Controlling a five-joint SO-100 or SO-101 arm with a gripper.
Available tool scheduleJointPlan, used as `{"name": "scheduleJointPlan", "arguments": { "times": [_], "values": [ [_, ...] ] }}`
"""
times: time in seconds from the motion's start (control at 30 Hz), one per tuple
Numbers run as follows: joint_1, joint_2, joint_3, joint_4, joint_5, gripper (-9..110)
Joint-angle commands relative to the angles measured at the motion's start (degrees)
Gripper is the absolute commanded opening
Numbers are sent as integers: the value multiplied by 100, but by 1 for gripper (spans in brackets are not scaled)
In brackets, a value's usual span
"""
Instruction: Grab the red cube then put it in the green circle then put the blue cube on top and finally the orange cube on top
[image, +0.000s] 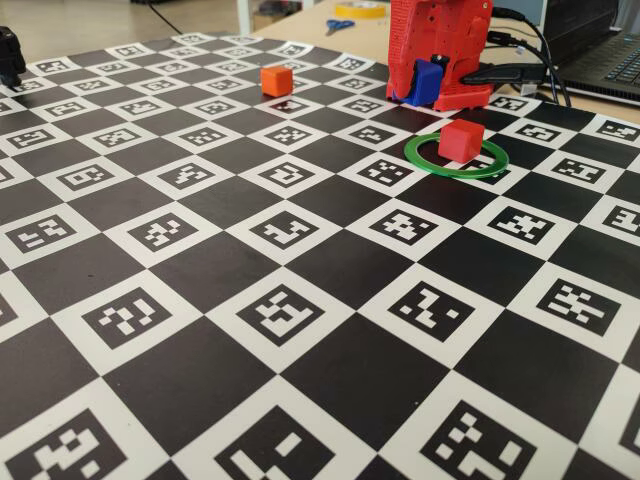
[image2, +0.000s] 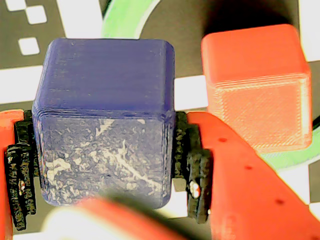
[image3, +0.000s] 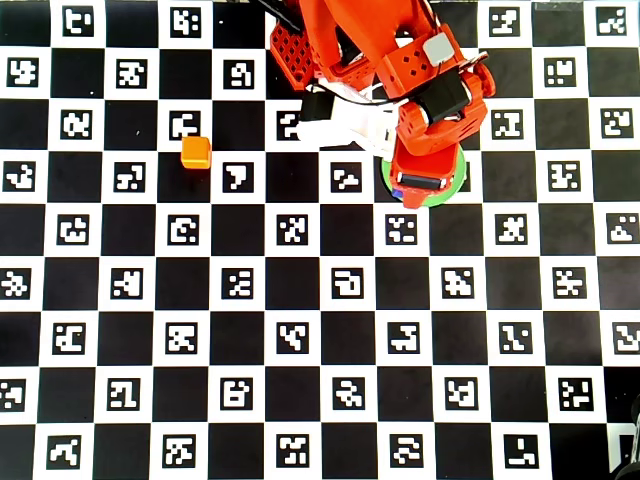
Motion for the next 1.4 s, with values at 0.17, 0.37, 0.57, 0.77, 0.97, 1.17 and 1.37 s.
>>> {"name": "scheduleJointPlan", "arguments": {
  "times": [0.17, 0.37, 0.57, 0.77, 0.97, 1.17, 1.37],
  "values": [
    [-659, 545, -79, 185, 220, 3],
    [-1099, 580, -70, 220, 404, 3],
    [-1336, 598, 0, 202, 501, 2],
    [-1433, 765, 123, 141, 642, 2],
    [-1441, 765, 202, 132, 668, 1],
    [-1485, 694, 475, -123, 721, 1],
    [-1564, 668, 457, -97, 782, 1]
  ]
}}
